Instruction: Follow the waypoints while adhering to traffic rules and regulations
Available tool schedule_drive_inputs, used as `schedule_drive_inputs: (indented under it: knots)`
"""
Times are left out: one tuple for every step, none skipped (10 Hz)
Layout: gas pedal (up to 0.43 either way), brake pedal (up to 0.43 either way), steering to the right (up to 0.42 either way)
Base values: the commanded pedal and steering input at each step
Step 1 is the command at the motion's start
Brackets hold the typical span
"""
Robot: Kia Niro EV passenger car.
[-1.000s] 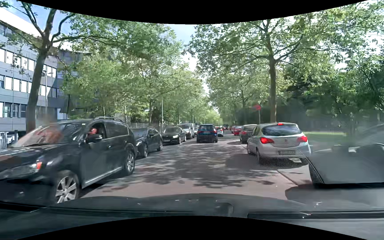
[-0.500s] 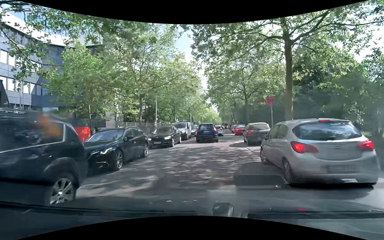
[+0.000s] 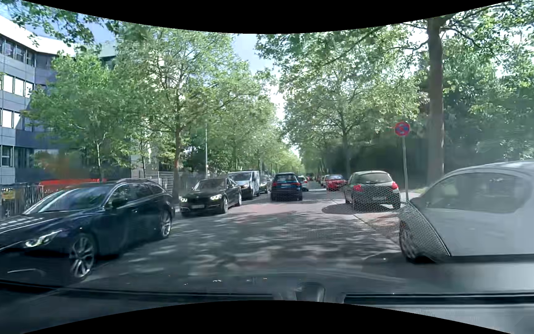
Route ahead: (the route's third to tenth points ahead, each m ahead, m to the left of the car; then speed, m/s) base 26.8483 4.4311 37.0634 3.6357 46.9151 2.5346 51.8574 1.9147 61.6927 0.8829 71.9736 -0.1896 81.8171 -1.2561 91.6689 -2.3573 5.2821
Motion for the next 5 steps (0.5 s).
schedule_drive_inputs:
  knots:
    - [0.000,0.000,0.019]
    - [0.000,0.000,0.019]
    - [0.000,0.000,0.023]
    - [0.000,0.000,0.025]
    - [0.000,0.000,0.025]
